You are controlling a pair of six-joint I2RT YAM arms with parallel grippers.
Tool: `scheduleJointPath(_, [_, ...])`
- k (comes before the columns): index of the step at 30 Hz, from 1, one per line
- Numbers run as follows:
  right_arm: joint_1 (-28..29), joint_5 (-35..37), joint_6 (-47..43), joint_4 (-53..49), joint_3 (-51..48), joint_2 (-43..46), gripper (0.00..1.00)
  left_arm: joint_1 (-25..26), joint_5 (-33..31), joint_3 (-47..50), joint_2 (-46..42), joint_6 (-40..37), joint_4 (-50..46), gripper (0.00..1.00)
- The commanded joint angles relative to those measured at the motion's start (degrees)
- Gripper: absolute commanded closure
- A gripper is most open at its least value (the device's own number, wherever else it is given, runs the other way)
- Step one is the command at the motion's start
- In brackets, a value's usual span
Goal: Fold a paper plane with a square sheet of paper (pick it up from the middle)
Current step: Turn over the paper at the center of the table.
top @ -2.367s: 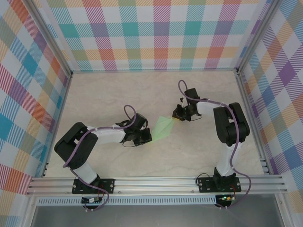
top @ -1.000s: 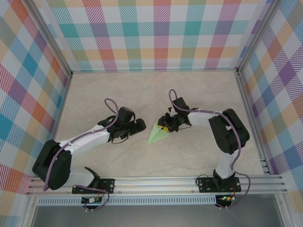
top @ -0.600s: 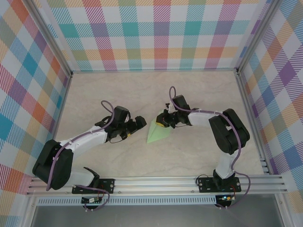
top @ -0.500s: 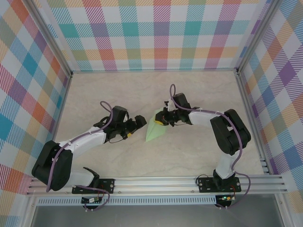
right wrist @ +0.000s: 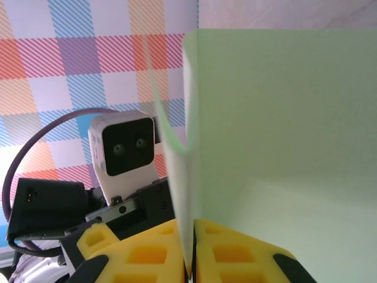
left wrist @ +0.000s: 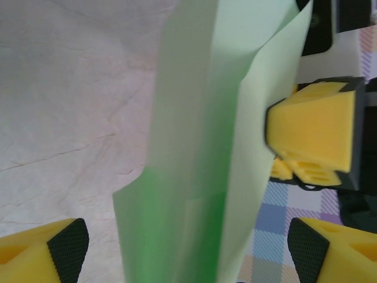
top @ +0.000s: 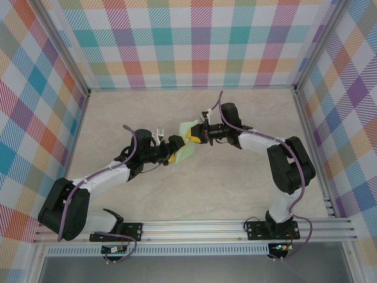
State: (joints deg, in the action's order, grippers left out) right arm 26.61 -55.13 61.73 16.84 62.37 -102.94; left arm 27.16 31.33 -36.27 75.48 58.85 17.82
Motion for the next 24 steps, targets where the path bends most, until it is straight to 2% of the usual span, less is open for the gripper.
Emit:
scheduleJointPath(1, [0.1,-4.0,2.0,2.7,0.6,-1.0,0.89,-0.9,1.9,0.9,-0.1,2.1,6.7,0.19])
scheduleJointPath(9, [0.1,-4.8,0.9,-0.1,0.8,-1.6,0.88,-0.9,1.3,1.7,-0.4,2.0,7.7,0.51])
scheduleJointPath(14, [0.0,-4.3,-1.9,-4.7,1.9,-1.7,0.84,-0.9,0.9,0.7,-0.6,0.1,3.8,0.74])
scheduleJointPath(16, [-0.2,-3.7,-4.4,-8.2,2.6,-1.3,0.77,-0.9,0.6,0.0,-0.6,-1.1,1.7,0.83])
scheduleJointPath(19, [-1.1,0.8,-11.9,-19.5,4.5,0.9,0.60,-0.9,-1.5,-1.5,-1.4,-4.2,-4.2,0.89])
scheduleJointPath(22, [-1.5,9.8,-19.8,-30.6,5.9,4.4,0.47,-0.9,-7.5,-5.3,-2.4,-10.3,-18.0,0.91])
scheduleJointPath(24, [-1.5,17.7,-23.7,-36.4,6.0,6.8,0.40,-0.7,-15.3,-9.4,-2.4,-15.6,-30.0,0.91])
